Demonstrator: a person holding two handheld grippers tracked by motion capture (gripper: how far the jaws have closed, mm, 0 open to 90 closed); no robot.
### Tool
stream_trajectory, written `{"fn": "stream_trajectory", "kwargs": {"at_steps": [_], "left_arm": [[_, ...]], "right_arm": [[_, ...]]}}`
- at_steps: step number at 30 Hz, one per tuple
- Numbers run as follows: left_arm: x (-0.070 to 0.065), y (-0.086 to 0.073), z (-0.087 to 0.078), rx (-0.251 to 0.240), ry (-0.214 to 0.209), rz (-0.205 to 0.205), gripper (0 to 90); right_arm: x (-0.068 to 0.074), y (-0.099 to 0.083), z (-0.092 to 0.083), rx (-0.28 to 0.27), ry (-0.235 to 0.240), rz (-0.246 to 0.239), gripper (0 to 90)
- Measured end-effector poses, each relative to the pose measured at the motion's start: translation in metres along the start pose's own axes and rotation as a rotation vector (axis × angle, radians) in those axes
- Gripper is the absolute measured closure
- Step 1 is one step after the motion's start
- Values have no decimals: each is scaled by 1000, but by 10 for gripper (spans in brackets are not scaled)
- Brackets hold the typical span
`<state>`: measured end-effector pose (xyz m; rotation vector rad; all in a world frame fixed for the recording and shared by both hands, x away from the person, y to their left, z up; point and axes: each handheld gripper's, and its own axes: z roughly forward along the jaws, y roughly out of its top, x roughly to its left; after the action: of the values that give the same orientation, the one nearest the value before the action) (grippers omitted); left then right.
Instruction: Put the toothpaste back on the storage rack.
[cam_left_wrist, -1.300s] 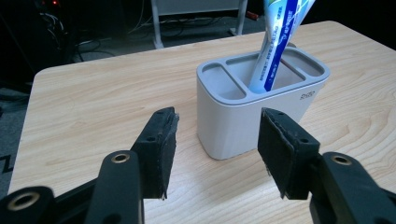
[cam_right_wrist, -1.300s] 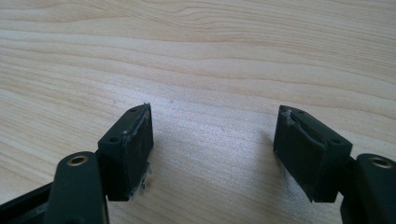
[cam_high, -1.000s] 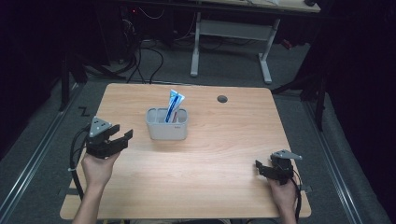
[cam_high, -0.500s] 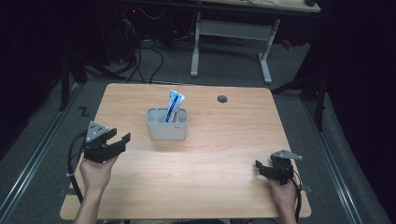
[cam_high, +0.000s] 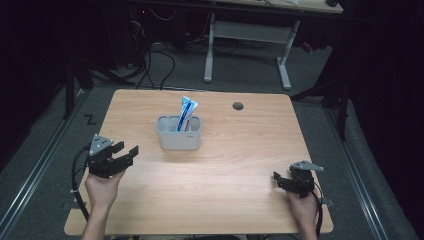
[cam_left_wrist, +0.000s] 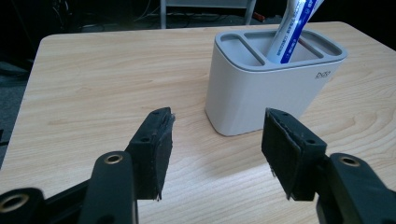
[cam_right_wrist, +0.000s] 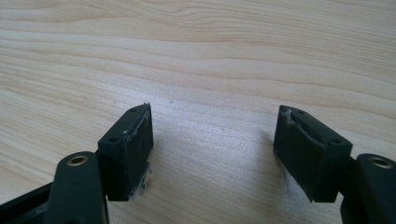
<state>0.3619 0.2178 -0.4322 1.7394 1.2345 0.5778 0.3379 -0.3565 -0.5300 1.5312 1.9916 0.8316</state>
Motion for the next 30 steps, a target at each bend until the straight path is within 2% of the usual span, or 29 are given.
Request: {"fn": "stream_trajectory", "kwargs": {"at_steps": [30], "left_arm": [[9,-34,9,65,37,-62,433]], "right_arm": [[0,0,0,0,0,0,285]]}}
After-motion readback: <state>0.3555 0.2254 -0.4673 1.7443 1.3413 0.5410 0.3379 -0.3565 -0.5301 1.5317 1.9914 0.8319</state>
